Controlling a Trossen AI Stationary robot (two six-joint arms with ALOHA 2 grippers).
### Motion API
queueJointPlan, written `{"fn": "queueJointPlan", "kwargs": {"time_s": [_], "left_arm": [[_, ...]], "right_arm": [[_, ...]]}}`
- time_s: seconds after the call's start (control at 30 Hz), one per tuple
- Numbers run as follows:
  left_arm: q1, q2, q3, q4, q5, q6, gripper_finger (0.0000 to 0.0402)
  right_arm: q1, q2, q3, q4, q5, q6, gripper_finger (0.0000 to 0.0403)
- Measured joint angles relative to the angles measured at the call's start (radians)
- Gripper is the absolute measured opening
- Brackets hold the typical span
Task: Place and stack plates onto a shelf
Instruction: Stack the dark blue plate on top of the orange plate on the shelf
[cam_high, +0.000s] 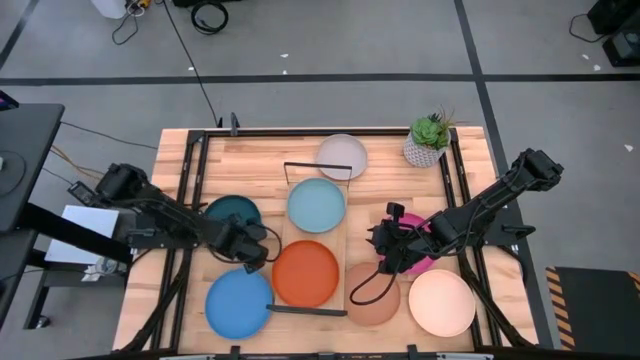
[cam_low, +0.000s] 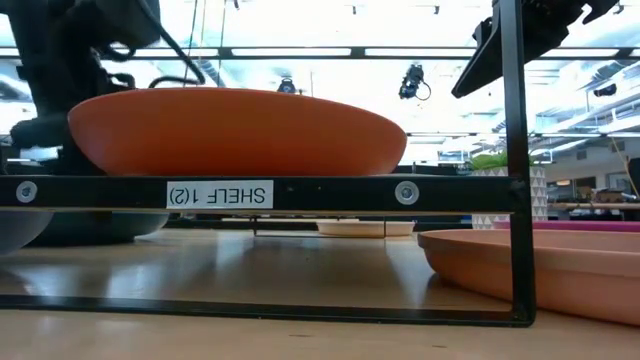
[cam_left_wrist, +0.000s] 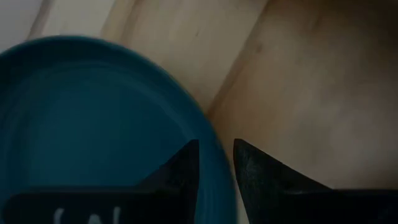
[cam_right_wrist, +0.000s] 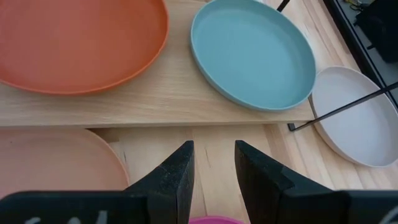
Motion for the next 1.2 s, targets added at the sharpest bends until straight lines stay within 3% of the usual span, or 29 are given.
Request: {"fn": "queueJointPlan", "kwargs": {"time_s": [0.2,0.33,0.4,0.63,0.93,1.03,1.2], "left_arm": [[0.002,0.087,0.055,-0.081,0.057,0.034,0.0098],[0.002,0.094,0.06,-0.108,0.085,0.054,0.005],[0.002,0.081,0.06,-0.136,0.089,0.076,0.0018],[-0.018,-0.033,0.174,-0.283,0.104,0.115,0.0015],[-0.17,-0.106,0.367,-0.308,0.072,0.64,0.0021],[-0.238,-0.104,0.382,-0.283,-0.031,0.782,0.0022],[-0.321,-0.098,0.341,-0.097,-0.056,0.994,0.0024]], "right_arm": [[0.0,0.0,0.0,0.001,-0.001,-0.005,0.0121],[0.0,0.0,0.0,0.002,-0.001,-0.004,0.0121],[0.0,0.0,0.0,0.002,-0.001,-0.004,0.0121],[0.0,0.0,0.0,-0.006,-0.011,-0.005,0.0121],[0.001,0.0,0.0,-0.024,-0.022,-0.001,0.0121],[0.001,0.0,0.0,-0.025,-0.022,-0.001,0.0121],[0.001,0.0,0.0,-0.024,-0.021,0.014,0.0121]]}}
